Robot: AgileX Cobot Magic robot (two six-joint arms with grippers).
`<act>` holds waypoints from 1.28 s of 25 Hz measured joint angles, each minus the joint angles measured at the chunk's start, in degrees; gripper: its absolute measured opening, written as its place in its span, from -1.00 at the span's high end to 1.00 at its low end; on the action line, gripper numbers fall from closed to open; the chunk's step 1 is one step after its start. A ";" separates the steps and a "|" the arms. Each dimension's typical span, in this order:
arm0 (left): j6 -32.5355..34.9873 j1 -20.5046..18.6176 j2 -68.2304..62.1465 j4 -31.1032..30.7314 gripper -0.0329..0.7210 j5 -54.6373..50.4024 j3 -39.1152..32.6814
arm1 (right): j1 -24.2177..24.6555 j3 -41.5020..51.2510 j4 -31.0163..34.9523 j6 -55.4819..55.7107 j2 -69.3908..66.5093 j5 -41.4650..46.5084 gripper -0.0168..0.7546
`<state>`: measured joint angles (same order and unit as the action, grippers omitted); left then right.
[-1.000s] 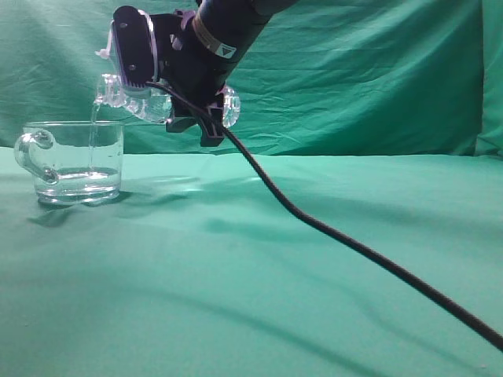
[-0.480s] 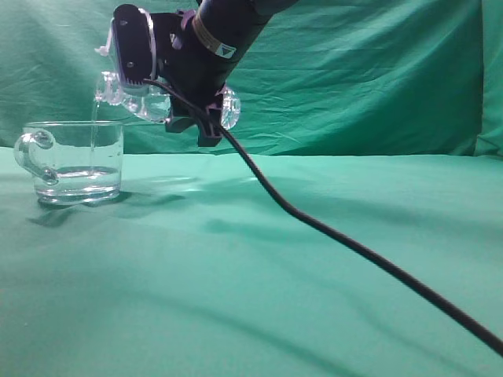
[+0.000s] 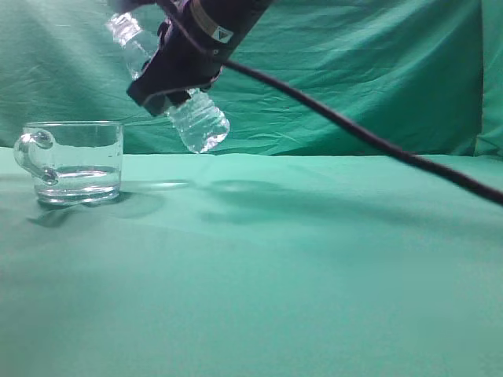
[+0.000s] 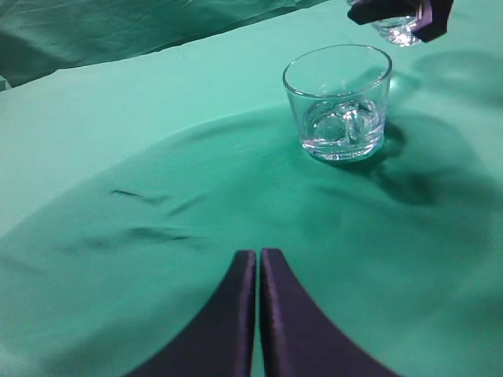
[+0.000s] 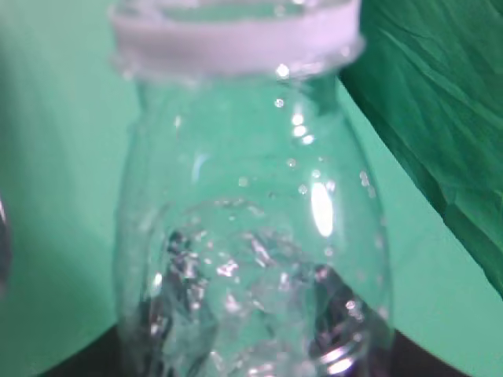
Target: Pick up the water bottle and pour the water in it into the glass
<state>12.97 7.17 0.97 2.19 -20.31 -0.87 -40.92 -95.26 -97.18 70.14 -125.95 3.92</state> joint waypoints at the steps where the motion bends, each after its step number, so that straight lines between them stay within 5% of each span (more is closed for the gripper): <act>1: 0.00 0.00 0.00 0.00 0.91 0.00 0.00 | 0.00 0.72 0.00 3.41 1.33 0.00 0.11; 12: 0.00 0.00 0.00 0.00 0.91 0.00 0.00 | 4.09 22.49 0.09 26.76 25.73 -0.97 0.11; 24: 0.00 0.00 0.00 0.00 0.91 0.00 0.00 | 20.46 48.17 -2.18 28.90 46.76 -1.35 0.11; 32: 0.00 0.00 0.00 0.00 0.91 0.00 0.00 | 22.79 51.45 -3.42 25.74 43.91 -2.11 0.11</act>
<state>12.97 7.17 0.97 2.19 -20.31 -0.87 -18.13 -43.81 -100.60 95.89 -82.04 1.81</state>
